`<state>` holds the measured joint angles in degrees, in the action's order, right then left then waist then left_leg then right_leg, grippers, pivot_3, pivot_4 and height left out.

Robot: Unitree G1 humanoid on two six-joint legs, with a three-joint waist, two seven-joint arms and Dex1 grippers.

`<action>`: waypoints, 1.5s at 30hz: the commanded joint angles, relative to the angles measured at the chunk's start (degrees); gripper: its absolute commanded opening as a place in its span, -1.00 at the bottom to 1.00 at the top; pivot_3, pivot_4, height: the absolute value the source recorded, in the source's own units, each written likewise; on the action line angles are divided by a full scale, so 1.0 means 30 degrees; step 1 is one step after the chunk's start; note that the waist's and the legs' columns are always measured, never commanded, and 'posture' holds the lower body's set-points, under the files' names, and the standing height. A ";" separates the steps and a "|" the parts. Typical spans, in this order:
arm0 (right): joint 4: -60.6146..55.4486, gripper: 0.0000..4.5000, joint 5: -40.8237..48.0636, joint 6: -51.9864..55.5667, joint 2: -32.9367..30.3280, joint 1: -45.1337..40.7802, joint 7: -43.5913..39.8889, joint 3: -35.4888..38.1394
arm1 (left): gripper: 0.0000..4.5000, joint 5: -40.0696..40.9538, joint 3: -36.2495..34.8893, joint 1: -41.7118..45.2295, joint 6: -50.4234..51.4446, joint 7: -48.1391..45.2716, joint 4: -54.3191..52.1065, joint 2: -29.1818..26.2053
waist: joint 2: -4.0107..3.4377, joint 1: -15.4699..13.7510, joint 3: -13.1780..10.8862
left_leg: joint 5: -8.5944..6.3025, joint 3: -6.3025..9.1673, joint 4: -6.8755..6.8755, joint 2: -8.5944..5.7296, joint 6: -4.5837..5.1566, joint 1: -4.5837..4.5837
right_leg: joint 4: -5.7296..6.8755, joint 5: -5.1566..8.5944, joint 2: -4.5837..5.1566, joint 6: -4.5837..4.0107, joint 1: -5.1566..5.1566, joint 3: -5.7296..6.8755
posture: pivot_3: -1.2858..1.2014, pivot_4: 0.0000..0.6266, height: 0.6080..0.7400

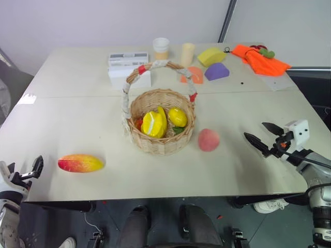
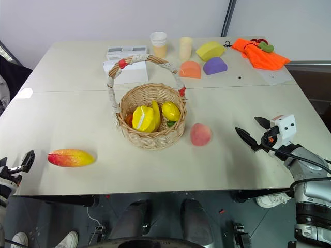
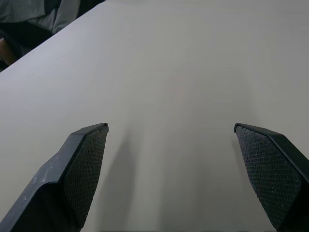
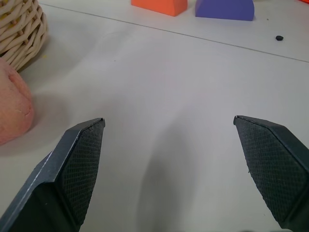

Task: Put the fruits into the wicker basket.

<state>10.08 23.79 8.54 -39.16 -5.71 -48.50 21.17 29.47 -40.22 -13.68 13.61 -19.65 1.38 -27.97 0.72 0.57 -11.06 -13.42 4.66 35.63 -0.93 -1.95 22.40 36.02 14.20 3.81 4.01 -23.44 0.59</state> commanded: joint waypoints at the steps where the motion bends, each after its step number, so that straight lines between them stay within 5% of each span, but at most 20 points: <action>1: -0.0870 0.98 0.0202 -0.0130 -0.0157 -0.0007 0.0180 0.0406 | 1.00 0.0260 -0.0580 0.0118 0.0025 0.0008 -0.0519 -0.0313 | 0.0000 0.0003 0.0000 | 0.0000 -0.0003 0.0000 0.0000 0.0000 0.0000 | 0.0000 0.0000 -0.0001 0.0000 0.0000 0.0000 | 0.03 -0.52 1.00; 14: -0.1659 0.98 0.0357 0.0348 -0.0187 -0.0480 0.0413 0.0204 | 1.00 0.1370 -0.0349 0.2030 0.1358 -0.0724 -0.1293 -0.1354 | 0.0001 -0.0002 0.0000 | 0.0000 -0.0010 0.0002 -0.0001 0.0000 0.0001 | 0.0004 -0.0009 -0.0013 -0.0013 0.0000 0.0001 | 0.03 -0.52 1.00; 21: -0.3615 0.98 0.1452 0.1839 -0.1161 -0.0244 -0.0925 0.0561 | 1.00 0.3461 0.2325 0.3139 0.3819 -0.6386 -0.3903 -0.4595 | 0.0005 -0.0001 -0.0006 | 0.0001 -0.0031 0.0002 -0.0009 0.0001 0.0006 | 0.0005 -0.0036 -0.0012 -0.0058 0.0000 0.0001 | 0.03 -0.52 1.00; 35: -0.9589 0.98 0.3882 0.6576 -0.4377 0.2147 -0.3080 0.0477 | 1.00 0.0220 0.7580 0.5045 0.2602 -1.7746 -0.1751 -1.3148 | 0.0009 0.0053 -0.0029 | -0.0005 -0.0179 -0.0102 0.0093 0.0013 0.0017 | -0.0014 -0.0004 -0.0047 -0.0021 -0.0128 -0.0062 | 0.03 -0.52 1.00; 45: -1.0274 0.98 0.3782 0.7532 -0.4299 0.1264 -0.2601 -0.0220 | 1.00 -0.3879 1.1048 0.6501 -0.0840 -2.1077 0.0621 -1.5268 | 0.0019 0.0015 -0.0036 | -0.0002 -0.0406 -0.0150 0.0185 0.0018 0.0119 | -0.0001 -0.0053 -0.0094 -0.0088 -0.0300 -0.0131 | 0.03 -0.52 1.00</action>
<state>-18.60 34.08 30.87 -51.35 -1.13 -56.50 19.95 19.04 -7.42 4.87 12.43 -81.50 3.13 -72.03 0.78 0.62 -11.16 -13.43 3.43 35.20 -0.38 -1.90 22.77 36.03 14.04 3.53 3.75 -24.35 0.20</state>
